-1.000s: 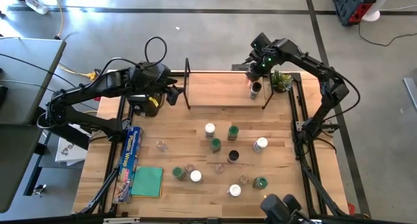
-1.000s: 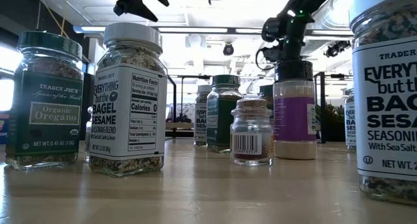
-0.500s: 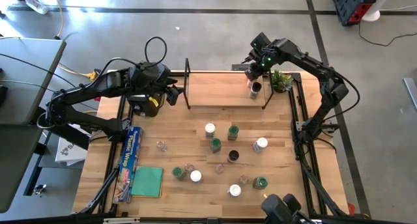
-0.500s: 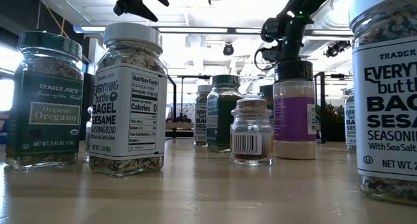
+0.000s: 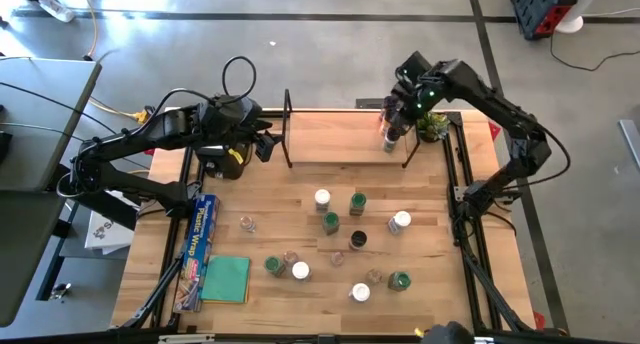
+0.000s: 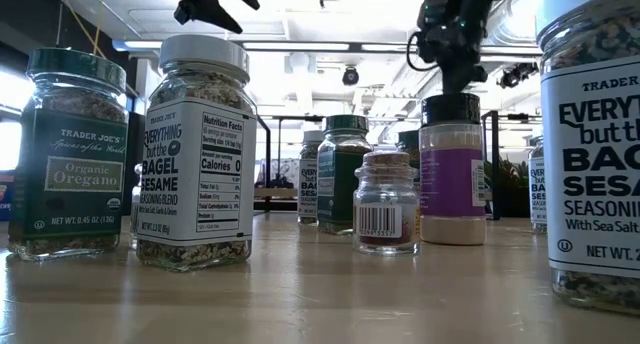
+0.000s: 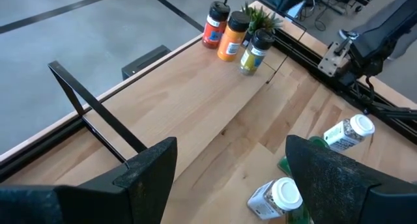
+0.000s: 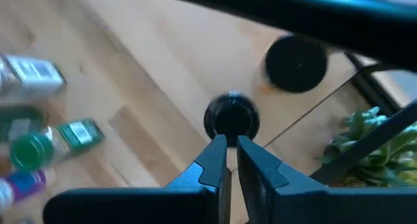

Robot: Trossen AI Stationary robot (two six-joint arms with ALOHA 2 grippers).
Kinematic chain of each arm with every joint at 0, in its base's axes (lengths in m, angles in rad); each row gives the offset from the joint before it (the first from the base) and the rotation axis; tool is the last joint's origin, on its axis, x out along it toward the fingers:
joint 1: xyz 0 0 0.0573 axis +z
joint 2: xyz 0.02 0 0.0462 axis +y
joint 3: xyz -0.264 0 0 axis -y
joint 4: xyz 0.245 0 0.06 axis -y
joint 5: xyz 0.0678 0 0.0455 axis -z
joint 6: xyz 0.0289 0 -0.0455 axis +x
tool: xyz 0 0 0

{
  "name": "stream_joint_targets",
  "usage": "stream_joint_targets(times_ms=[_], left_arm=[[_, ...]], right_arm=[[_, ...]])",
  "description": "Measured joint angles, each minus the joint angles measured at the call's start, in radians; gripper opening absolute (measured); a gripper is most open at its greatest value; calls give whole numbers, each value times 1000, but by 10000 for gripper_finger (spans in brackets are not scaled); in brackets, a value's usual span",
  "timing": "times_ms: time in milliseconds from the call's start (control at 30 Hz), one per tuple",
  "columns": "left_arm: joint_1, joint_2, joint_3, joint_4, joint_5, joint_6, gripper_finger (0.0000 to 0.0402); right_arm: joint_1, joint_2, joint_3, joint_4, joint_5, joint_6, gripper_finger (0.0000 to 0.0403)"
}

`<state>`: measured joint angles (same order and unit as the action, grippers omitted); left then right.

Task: Shelf spices
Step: Put the left black spice bottle on the shelf and align with the other black spice bottles, then put the black spice bottle on the shelf and align with the other black spice bottles

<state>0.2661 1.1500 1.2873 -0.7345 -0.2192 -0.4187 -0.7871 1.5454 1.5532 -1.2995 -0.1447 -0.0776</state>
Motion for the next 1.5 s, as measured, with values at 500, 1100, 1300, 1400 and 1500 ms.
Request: stream_joint_targets(times_ms=[500, 1100, 1300, 1400, 1500], left_arm=[[0, 0, 0, 0, 0, 1, 282], [0, 0, 0, 0, 3, -1, 282], [0, 0, 0, 0, 4, -8, 282], [0, 0, 0, 0, 4, -9, 282], [0, 0, 0, 0, 4, -9, 282]], right_arm=[[18, -1, -206, 154, -44, 36, 30], [18, -1, -220, 219, -20, 55, 30], [18, 0, -210, 215, -9, 69, 30], [18, 2, -176, 211, -3, 74, 30], [18, 2, -120, 195, -4, 74, 30]])
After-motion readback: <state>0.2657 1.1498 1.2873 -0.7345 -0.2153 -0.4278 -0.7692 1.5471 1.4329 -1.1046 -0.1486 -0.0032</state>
